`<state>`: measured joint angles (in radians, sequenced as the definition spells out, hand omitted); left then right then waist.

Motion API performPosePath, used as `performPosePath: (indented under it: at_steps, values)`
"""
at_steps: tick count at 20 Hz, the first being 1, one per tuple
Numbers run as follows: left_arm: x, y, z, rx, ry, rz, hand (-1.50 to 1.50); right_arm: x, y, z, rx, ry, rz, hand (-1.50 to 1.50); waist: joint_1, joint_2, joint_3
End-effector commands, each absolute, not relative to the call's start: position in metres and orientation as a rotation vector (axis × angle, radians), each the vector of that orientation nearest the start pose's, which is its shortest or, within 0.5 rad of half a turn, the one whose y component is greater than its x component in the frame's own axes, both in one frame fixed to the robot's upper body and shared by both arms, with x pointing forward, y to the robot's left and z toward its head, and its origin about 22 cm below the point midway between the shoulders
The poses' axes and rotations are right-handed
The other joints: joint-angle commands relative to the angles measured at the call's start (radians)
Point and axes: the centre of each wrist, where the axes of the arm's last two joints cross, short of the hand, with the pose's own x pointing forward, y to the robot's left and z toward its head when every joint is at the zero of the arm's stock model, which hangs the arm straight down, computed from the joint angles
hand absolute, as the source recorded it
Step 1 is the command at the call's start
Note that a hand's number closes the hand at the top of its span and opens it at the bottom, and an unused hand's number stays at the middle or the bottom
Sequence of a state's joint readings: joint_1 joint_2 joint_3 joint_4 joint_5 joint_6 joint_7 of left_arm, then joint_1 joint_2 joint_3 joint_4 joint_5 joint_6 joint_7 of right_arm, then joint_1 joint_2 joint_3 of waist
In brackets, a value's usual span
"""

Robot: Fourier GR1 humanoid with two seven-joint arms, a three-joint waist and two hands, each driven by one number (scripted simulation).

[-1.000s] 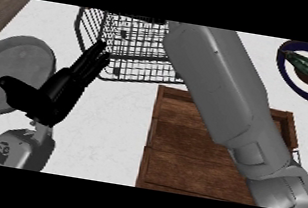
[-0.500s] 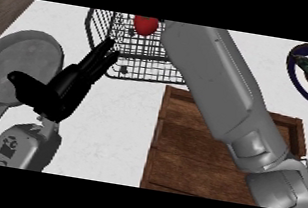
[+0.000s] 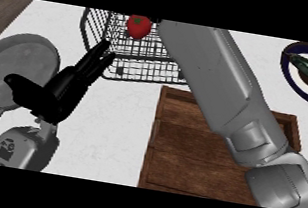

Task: Pick the tomato from the tray and place it in the tiered basket

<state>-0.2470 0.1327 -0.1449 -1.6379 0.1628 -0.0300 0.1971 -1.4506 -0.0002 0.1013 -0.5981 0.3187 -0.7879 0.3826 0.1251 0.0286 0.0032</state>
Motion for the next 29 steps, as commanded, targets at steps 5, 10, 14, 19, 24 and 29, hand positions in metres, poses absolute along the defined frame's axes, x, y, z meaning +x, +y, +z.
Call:
performPosePath:
  at_steps: [5, 10, 14, 19, 24, 29]
  values:
    - [0.281, 0.219, 0.033, -0.106, -1.419, -0.185, 0.00, 0.439, -0.012, 0.238, -0.595, -1.734, -0.109, -1.50, -0.102, -0.017, -0.004]
    - [0.265, 0.234, 0.020, -0.105, -1.400, -0.135, 0.00, 0.442, -0.060, 0.216, -0.521, -1.735, -0.014, -1.50, -0.151, -0.031, -0.002]
    - [0.261, 0.243, 0.026, -0.072, -1.385, -0.105, 0.00, 0.438, -0.086, 0.214, -0.474, -1.710, 0.145, -1.50, -0.195, -0.047, -0.001]
    - [0.256, 0.261, 0.029, -0.046, -1.387, -0.066, 0.00, 0.432, -0.157, 0.224, -0.459, -1.695, 0.221, -1.50, -0.221, -0.051, -0.001]
    - [0.249, 0.259, 0.025, -0.043, -1.377, -0.068, 0.00, 0.411, -0.222, 0.237, -0.420, -1.702, 0.227, -1.50, -0.232, -0.050, -0.001]
    - [0.252, 0.256, 0.030, -0.049, -1.380, -0.047, 0.00, 0.373, -0.275, 0.235, -0.435, -1.722, 0.213, -1.50, -0.241, -0.046, -0.002]
